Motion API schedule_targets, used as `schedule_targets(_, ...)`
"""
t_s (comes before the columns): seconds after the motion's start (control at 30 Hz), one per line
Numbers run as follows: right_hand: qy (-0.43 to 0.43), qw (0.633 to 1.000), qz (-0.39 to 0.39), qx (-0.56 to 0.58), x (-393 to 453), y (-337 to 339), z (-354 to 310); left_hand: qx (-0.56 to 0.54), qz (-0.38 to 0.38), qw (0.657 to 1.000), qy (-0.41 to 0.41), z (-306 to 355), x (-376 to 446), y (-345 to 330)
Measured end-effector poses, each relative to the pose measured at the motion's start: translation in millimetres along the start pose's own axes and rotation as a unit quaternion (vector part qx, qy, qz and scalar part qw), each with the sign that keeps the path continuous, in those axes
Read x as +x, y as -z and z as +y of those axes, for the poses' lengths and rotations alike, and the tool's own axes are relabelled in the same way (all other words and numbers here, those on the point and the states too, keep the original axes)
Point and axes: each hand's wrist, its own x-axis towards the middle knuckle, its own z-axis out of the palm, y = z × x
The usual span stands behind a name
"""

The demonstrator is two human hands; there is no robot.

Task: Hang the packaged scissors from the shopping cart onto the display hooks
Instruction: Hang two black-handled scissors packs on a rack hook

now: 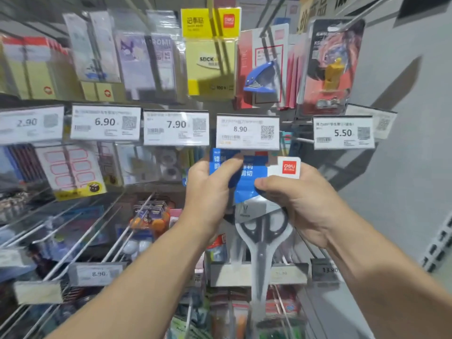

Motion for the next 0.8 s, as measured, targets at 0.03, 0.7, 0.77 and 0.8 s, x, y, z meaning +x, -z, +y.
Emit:
schedule_targets(0.03,0.006,1.0,0.005,0.01,0,-2,-1,-0.01,-0.01,1.0,-0.007,1,0,0)
schedule_targets(0.7,0.047,0.995,0.068,0.057,11,-4,-4,0.13,0.0,0.991,-0.038,21,13,4)
schedule_targets(0.77,0.046,0.994,0.07,0.065,13,-4,-2,0.131,-0.005,0.99,-0.044,21,13,4)
schedule_targets(0.8,0.047,0.994,0.07,0.069,13,-3,0,0.133,-0.004,0.99,-0.038,20,14,4)
